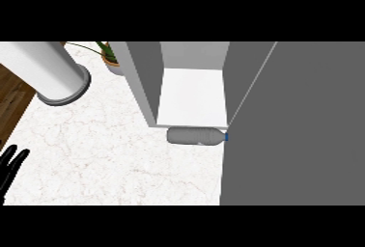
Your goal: Pick up the bottled water, place it into the cabinet and close the cabinet
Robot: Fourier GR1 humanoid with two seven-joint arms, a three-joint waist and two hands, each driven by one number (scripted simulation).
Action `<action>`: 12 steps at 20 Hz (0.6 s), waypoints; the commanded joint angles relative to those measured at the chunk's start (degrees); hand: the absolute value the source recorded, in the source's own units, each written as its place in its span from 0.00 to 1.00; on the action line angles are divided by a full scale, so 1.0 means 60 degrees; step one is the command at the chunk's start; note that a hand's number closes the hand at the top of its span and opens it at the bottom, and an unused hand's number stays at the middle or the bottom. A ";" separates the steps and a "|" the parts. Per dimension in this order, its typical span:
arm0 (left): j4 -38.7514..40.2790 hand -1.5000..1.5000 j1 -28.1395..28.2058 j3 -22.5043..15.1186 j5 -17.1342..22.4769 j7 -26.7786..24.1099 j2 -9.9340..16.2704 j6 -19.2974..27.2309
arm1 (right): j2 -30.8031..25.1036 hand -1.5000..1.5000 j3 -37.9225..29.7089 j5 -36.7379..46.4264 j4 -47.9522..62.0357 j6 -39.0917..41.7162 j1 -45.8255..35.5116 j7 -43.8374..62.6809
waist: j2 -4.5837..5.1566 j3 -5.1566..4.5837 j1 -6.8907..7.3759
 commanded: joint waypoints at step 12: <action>0.0189 0.00 0.0986 0.1329 0.0817 -0.0162 0.0753 -0.1218 | 0.0773 1.00 0.2615 0.1649 -0.1346 -0.2905 -0.2952 0.2462 | -0.0009 -0.0039 0.0233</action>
